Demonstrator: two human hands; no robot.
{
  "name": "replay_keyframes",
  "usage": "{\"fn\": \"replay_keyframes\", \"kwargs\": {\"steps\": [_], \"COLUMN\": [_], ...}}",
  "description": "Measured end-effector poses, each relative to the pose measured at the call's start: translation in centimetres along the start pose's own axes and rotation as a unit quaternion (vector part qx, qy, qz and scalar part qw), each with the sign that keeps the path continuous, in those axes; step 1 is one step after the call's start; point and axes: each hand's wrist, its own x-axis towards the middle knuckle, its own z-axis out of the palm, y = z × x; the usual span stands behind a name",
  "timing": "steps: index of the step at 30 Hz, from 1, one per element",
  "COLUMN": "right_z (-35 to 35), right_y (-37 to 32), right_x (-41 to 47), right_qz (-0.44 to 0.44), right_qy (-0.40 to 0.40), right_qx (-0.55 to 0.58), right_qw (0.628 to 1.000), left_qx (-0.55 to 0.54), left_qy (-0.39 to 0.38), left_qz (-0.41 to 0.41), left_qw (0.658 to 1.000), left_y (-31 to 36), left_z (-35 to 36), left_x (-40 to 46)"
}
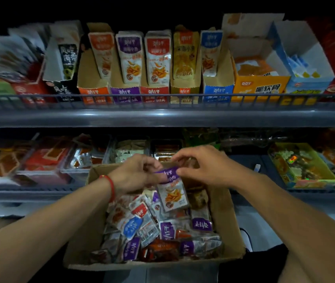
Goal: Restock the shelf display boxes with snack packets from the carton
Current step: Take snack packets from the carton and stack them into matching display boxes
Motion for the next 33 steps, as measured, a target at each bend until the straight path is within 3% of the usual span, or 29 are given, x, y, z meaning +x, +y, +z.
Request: {"fn": "replay_keyframes", "kwargs": {"steps": [5,9,11,13,15,18,22,25,30,33], "right_z": [0.2,-0.1,-0.3,-1.1,-2.7,-6.3,-11.7,-13.7,-12.7,-11.2], "right_y": [-3.4,-5.0,-5.5,-6.1,-7.0,-8.8,-11.1,-12.6,-12.7,-11.2], "right_x": [1.2,1.9,2.5,3.5,4.8,7.5,12.5,16.2,20.8,22.6], "right_qz": [0.005,0.015,0.013,0.020,0.019,-0.023,-0.076,-0.082,-0.065,-0.052], "right_qy": [0.117,0.116,0.124,0.154,0.199,0.293,0.383,0.411,0.395,0.378], "right_qx": [0.071,0.170,0.181,0.190,0.187,0.200,0.080,0.006,-0.112,-0.119], "right_qw": [0.991,0.978,0.975,0.969,0.962,0.935,0.917,0.908,0.909,0.917], "left_qx": [-0.071,-0.098,-0.087,-0.032,0.098,0.227,0.301,0.366,0.410,0.406], "left_qy": [0.034,0.064,0.122,0.241,0.374,0.456,0.450,0.419,0.379,0.379], "left_qz": [0.115,0.143,0.176,0.234,0.285,0.290,0.299,0.263,0.214,0.201], "left_qw": [0.990,0.983,0.973,0.941,0.877,0.810,0.785,0.788,0.801,0.807], "left_y": [3.7,3.7,3.5,3.4,3.3,2.6,2.5,3.0,3.1,3.2], "left_z": [-3.8,-5.4,-6.1,-7.8,-10.1,-12.5,-12.7,-11.7,-10.6,-10.6], "left_x": [-1.2,-1.2,-0.7,-0.1,0.2,0.7,1.1,1.0,1.3,1.3]}}
